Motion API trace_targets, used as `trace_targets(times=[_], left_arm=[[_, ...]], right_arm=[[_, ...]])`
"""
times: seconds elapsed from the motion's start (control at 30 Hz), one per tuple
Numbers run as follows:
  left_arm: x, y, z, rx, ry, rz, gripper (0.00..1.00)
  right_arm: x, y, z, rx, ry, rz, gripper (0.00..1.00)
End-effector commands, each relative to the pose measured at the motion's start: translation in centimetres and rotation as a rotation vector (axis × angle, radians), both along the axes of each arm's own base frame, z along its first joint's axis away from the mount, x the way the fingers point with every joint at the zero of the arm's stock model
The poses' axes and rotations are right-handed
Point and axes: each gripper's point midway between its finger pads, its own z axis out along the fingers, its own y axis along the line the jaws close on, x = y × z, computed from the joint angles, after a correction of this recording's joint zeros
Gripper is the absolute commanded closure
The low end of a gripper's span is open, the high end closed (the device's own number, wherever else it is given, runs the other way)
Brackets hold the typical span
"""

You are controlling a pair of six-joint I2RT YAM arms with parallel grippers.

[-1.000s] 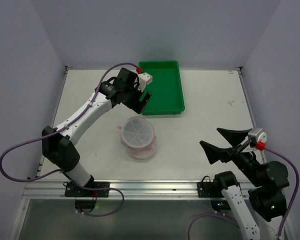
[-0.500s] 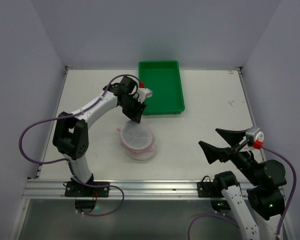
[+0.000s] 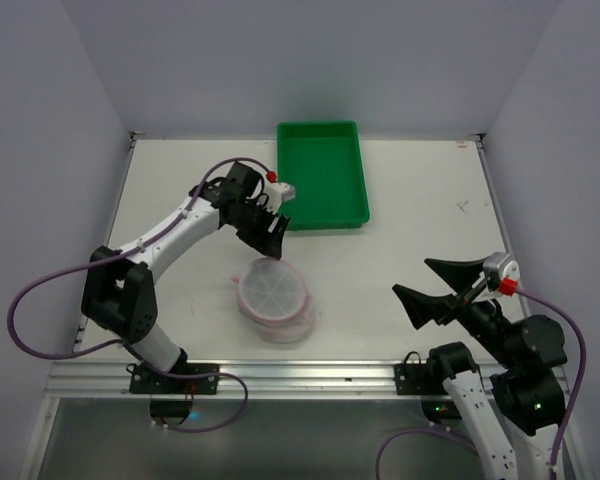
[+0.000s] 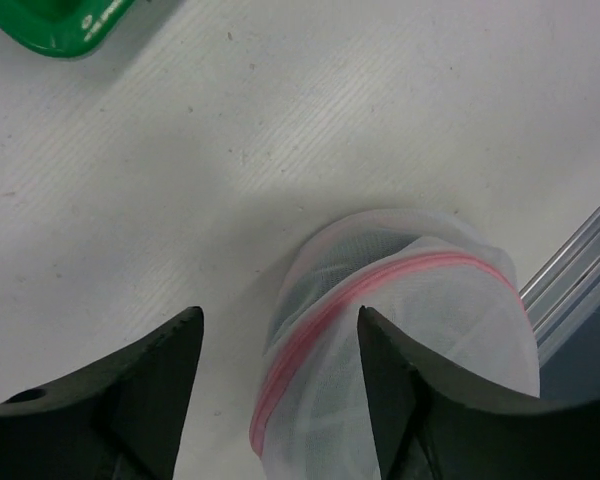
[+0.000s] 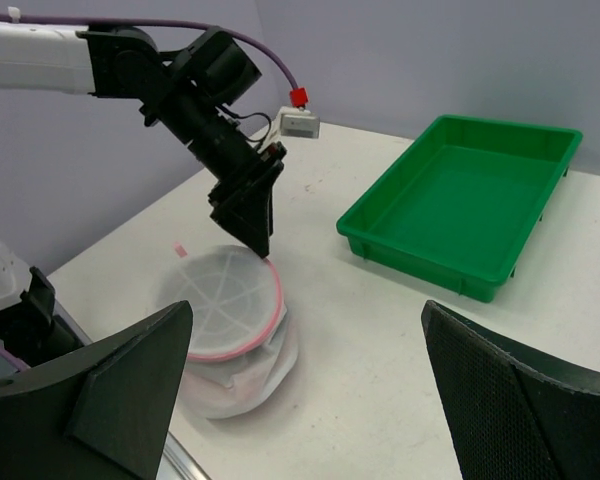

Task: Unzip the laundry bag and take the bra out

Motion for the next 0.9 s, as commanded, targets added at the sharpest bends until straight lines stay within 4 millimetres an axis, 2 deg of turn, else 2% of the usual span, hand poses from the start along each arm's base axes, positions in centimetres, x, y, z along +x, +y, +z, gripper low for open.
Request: trace_targets(times=[0.0,0.03,0.07,0.17,0.23,0.4,0.5,0.6,0.63,0.7,0.73,0.8,0.87], left_arm=[[0.8,0.4,2.8,-0.046,-0.054,0.148,0.30],[0.6,0.5,2.9,-0.050,-0.056,0.158,0.22],[0.3,0.4,3.8,-0.078,-0.074,0.146,0.19],[-0.2,0.9,4.1,-0.073,-0.101,0.135,0.11],[-0.4,1.2,3.7,-0.060,-0.091,0.131,0.10],[-1.4,1.7,0.7,-0.015,-0.013,0.129,0.12],[-1.9,1.6,-0.5,-0.020,0.022,0.123,0.21],[-2.4,1.0,-0.7,-0.058,0.049,0.121,0.36],[-2.8,0.6,-0.8,-0.086,0.066,0.119,0.50],[-3.2,0.2,-0.3,-0.121,0.065,0.120,0.70],[-3.8,0.5,-0.9,-0.120,0.084,0.127,0.86],[-3.9,0.7,-0.7,-0.126,0.077,0.178,0.99],[-4.0,0.7,-0.5,-0.155,0.073,0.257,1.00]], right_arm=[[-0.1,0.3,0.8,0.005,-0.024,0.021,0.01],[-0.1,0.3,0.7,0.005,-0.022,0.021,0.01],[0.0,0.4,0.5,0.007,-0.013,0.023,0.01],[-0.1,0.6,0.5,0.009,-0.014,0.039,0.01],[-0.2,0.7,0.5,0.011,-0.013,0.048,0.01],[-0.4,0.7,0.8,0.016,-0.023,0.050,0.01],[-0.4,0.8,0.7,0.016,-0.018,0.054,0.01],[-0.5,0.8,0.6,0.014,-0.014,0.058,0.01],[-0.5,0.9,0.5,0.013,-0.012,0.061,0.01],[-0.5,1.1,0.5,0.013,-0.010,0.075,0.01],[-0.5,1.1,0.5,0.012,-0.009,0.077,0.01],[-0.3,1.3,0.2,0.006,0.001,0.085,0.01],[0.0,1.3,-0.1,0.005,0.016,0.079,0.01]])
